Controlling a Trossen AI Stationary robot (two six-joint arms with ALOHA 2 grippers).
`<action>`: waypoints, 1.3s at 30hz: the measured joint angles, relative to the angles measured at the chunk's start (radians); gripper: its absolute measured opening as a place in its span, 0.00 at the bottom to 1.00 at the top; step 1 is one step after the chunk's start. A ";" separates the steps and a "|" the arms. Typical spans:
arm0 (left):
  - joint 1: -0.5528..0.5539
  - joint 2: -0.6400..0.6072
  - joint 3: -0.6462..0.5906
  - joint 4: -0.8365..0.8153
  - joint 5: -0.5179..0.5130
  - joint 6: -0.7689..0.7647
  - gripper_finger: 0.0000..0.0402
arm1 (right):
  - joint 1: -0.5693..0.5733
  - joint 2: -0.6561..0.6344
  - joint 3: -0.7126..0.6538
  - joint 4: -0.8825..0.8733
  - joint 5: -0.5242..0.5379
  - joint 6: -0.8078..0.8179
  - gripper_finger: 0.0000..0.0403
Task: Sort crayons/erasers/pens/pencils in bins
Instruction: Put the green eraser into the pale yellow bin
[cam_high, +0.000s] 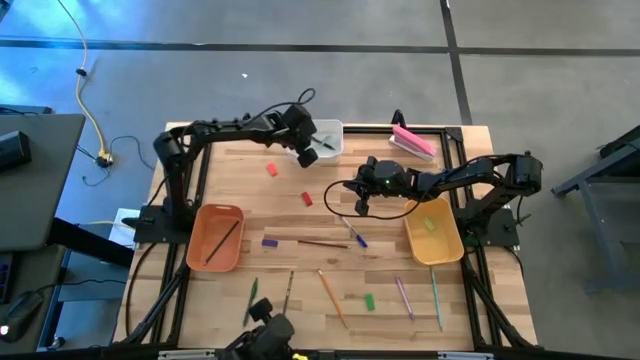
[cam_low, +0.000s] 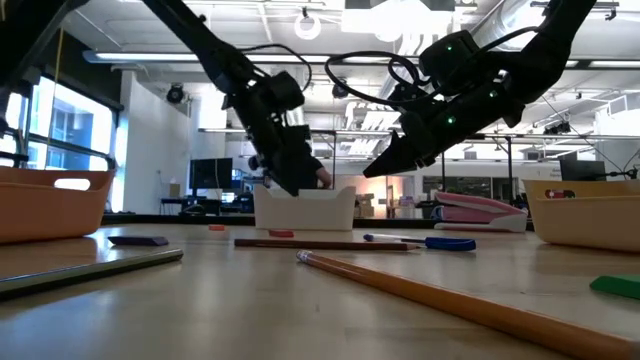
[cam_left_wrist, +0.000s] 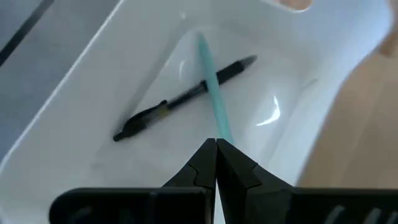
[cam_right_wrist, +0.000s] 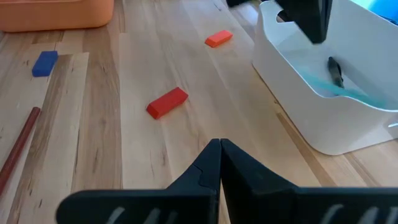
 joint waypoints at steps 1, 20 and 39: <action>0.000 0.008 0.000 0.000 -0.004 0.000 0.00 | 0.000 0.000 0.000 0.000 0.000 0.000 0.00; -0.017 -0.014 -0.002 0.099 -0.014 0.042 0.00 | 0.000 0.000 0.000 0.001 0.000 -0.003 0.00; -0.179 -0.377 -0.522 0.729 0.076 0.020 0.00 | 0.056 -0.006 0.000 0.072 0.029 0.013 0.00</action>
